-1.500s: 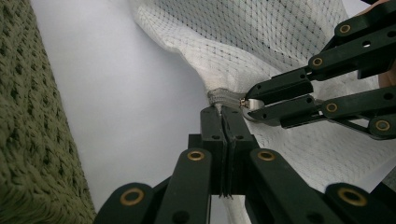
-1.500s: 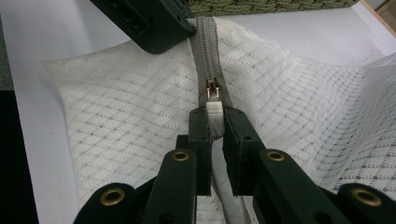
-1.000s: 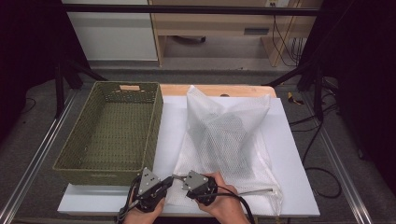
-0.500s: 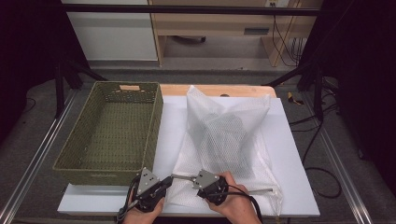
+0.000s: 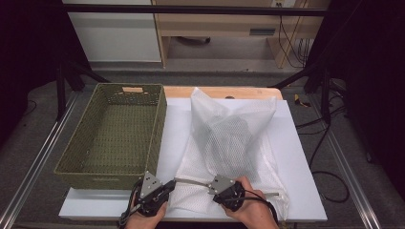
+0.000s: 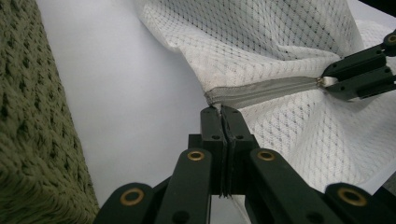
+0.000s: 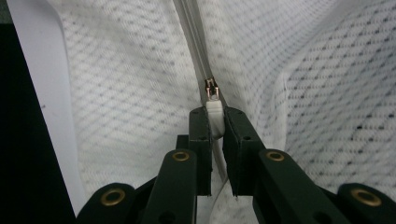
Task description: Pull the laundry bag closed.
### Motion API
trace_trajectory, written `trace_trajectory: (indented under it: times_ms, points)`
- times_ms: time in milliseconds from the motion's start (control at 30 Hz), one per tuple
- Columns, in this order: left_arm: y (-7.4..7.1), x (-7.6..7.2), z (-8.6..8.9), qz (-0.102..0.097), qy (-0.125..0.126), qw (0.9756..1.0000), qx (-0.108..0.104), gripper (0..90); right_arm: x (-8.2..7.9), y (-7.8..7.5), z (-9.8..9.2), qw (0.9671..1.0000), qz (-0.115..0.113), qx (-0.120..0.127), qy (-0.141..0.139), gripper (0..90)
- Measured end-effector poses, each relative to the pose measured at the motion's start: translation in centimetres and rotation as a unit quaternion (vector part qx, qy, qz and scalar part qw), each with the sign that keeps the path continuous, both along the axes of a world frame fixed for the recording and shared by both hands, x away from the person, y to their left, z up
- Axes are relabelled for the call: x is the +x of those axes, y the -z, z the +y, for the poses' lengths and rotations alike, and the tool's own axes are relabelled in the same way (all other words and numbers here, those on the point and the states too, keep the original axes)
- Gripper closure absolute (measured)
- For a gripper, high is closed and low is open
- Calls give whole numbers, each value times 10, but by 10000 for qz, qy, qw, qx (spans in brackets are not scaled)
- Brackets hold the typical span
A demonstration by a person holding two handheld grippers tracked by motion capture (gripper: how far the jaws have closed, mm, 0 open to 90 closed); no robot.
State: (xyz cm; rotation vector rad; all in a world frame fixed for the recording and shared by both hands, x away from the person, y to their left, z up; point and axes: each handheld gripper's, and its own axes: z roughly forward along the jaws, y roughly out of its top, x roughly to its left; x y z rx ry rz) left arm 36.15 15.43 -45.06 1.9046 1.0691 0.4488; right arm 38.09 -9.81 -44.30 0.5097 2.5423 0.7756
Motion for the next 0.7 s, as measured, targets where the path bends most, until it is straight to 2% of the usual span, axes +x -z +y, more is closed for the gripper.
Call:
trace_trajectory:
  times_ms: [233, 700]
  points:
    - [2, 1, 1, 23, -6, 10000, 46, 890, -1, 1, -14, 9999, 28, -44, 146, 821]
    - [4, 1, 0, 51, -50, 9999, 124, 890, -2, 4, -27, 9998, 77, -80, 182, 821]
